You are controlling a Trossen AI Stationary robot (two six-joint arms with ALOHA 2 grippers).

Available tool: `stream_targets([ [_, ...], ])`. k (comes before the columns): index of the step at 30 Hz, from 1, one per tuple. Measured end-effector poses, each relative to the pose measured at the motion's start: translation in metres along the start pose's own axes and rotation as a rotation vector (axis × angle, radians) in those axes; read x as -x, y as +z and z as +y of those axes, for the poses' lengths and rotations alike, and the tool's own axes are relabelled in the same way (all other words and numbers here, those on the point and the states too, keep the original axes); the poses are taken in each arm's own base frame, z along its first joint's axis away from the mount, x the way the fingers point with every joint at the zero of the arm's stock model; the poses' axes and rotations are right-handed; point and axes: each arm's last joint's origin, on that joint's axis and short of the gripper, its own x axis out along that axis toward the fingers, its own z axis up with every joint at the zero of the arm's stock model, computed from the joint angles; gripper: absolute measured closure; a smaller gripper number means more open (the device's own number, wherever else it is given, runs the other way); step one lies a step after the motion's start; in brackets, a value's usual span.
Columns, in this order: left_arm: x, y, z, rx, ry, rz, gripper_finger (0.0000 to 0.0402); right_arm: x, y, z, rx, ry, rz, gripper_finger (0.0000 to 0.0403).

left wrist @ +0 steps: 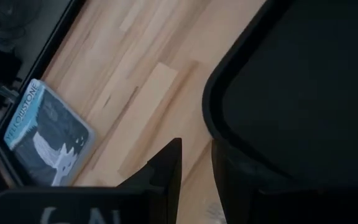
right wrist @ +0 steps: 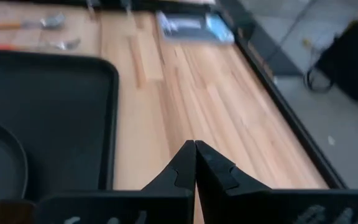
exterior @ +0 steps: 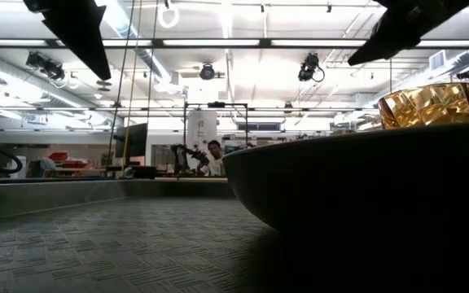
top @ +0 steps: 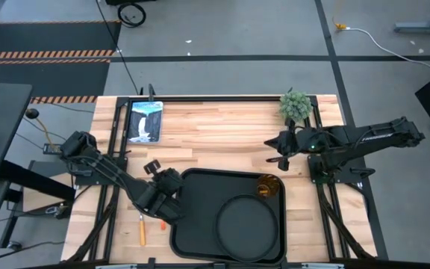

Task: Pick and place plate/cup/fork/spoon on tray
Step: Put the orange fork on the black tray to the left of the black plate

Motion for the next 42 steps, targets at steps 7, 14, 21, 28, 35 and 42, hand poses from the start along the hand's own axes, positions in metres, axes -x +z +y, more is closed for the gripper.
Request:
stream_targets([
  [7,0.004,-0.002,-0.002,0.094,0.01,-0.074,0.0308,-0.005,-0.029,0.001,0.019,-0.006,-0.085,0.0392],
  [14,-0.018,-0.018,-0.004,0.15,0.06,-0.147,0.0346,-0.003,-0.047,0.0,0.003,-0.006,-0.12,0.0392],
  [21,-0.047,-0.053,0.011,0.254,0.072,-0.027,0.0391,0.001,-0.042,-0.001,-0.059,0.0,-0.199,0.0392],
  [28,-0.046,-0.067,0.036,0.434,-0.038,-0.047,0.0391,0.001,-0.037,-0.002,-0.035,-0.005,-0.239,0.0392],
  [35,-0.047,-0.07,0.04,0.527,-0.137,-0.047,0.0394,0.001,-0.036,-0.002,-0.04,-0.005,-0.247,0.0392],
  [42,-0.046,-0.067,0.032,0.654,-0.226,0.004,0.0388,0.001,-0.036,-0.001,-0.039,0.005,-0.248,0.0392],
])
